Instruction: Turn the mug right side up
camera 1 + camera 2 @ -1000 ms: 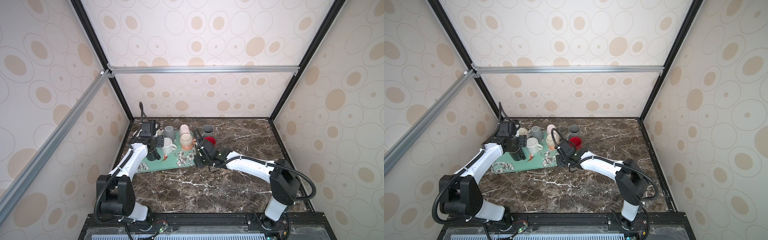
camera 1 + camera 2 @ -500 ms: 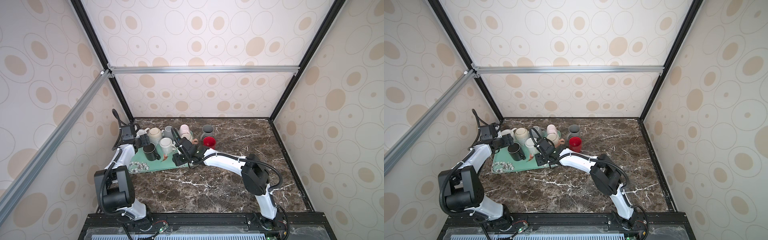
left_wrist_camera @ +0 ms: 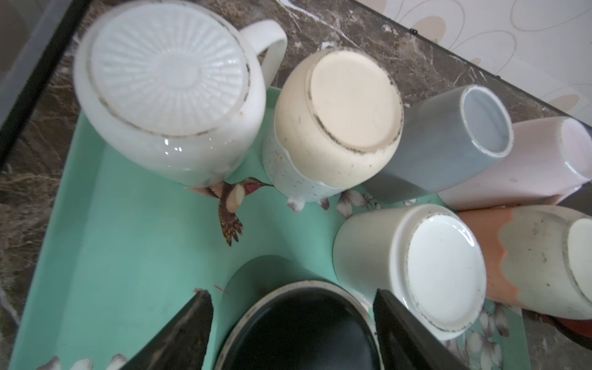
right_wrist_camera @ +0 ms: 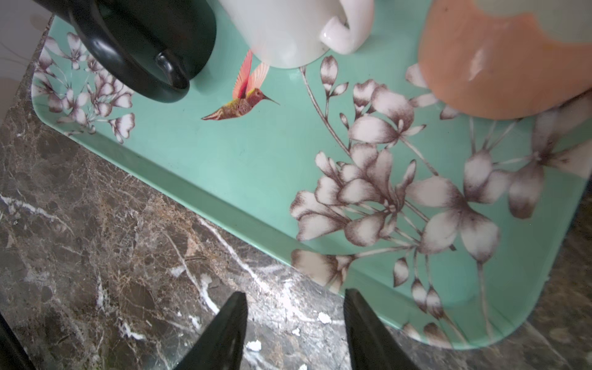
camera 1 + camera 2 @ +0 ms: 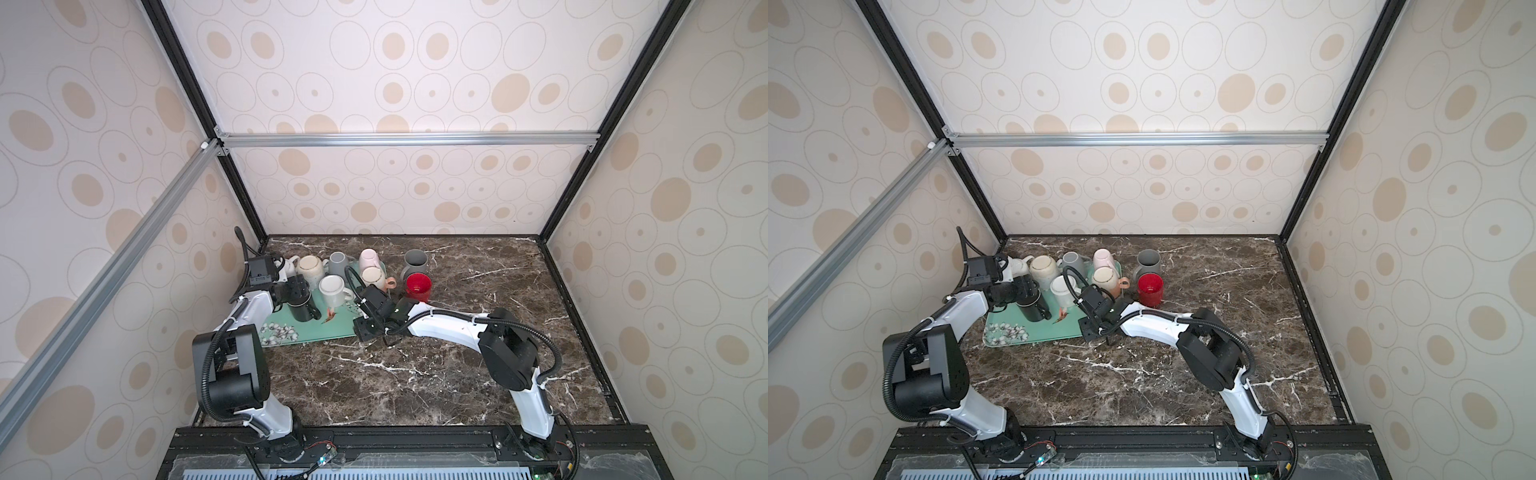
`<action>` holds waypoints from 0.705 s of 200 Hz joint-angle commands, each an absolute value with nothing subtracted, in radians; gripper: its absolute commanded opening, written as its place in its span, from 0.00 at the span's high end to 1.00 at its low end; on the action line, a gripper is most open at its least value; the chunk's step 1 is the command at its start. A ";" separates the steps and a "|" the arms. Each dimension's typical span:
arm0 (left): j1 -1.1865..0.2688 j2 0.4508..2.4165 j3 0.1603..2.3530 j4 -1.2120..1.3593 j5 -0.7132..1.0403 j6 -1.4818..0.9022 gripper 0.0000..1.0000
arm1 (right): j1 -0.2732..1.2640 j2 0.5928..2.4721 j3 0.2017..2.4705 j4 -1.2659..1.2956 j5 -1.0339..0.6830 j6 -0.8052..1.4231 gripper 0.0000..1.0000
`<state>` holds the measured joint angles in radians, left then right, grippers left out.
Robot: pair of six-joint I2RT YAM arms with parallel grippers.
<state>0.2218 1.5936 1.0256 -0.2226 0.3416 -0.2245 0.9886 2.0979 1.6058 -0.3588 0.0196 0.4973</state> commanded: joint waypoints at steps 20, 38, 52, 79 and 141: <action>0.220 1.535 0.928 -0.184 0.518 -0.283 0.30 | 0.993 2.034 1.580 -0.364 0.045 0.479 0.48; 0.205 1.492 0.858 -0.142 0.563 -0.331 0.33 | 0.993 2.027 1.573 -0.363 0.031 0.482 0.47; 0.181 1.449 0.811 -0.116 0.569 -0.353 0.34 | 0.992 2.021 1.565 -0.362 0.028 0.485 0.47; 0.124 1.386 0.730 -0.060 0.586 -0.420 0.33 | 0.993 2.011 1.543 -0.357 0.028 0.488 0.48; -0.066 1.357 0.633 0.166 0.617 -0.636 0.33 | 0.994 1.987 1.526 -0.389 0.062 0.461 0.47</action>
<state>-0.0101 1.3705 0.6338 0.0574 0.5873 -0.5274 0.9890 2.0426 1.5402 -0.3630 0.0307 0.4831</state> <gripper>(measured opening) 0.666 0.525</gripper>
